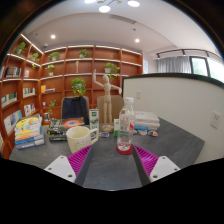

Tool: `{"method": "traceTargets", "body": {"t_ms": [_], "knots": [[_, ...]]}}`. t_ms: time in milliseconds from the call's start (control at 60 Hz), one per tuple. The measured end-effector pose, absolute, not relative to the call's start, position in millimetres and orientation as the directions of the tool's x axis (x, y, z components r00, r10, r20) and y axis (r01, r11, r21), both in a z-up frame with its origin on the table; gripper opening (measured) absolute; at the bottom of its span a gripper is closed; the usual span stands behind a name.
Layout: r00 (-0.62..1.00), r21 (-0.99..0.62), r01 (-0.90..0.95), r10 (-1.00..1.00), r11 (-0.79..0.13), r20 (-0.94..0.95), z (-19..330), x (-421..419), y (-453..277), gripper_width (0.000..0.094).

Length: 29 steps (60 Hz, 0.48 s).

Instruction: Pour water

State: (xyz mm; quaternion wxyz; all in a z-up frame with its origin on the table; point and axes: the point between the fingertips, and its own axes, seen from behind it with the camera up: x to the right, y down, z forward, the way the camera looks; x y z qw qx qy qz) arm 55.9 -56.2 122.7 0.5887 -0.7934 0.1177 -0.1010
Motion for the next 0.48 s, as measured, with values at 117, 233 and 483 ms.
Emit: {"method": "traceTargets", "body": {"t_ms": [117, 233, 483], "knots": [[0.970, -0.961, -0.073, -0.245, -0.268, -0.005, 130.1, 28.3, -82.7, 0.0827], [0.981, -0.959, -0.073, -0.194, -0.273, -0.020, 131.9, 4.6, -99.3, 0.0820], [0.997, -0.961, -0.040, -0.067, -0.272, -0.023, 143.1, -38.4, -123.9, 0.0824]]}}
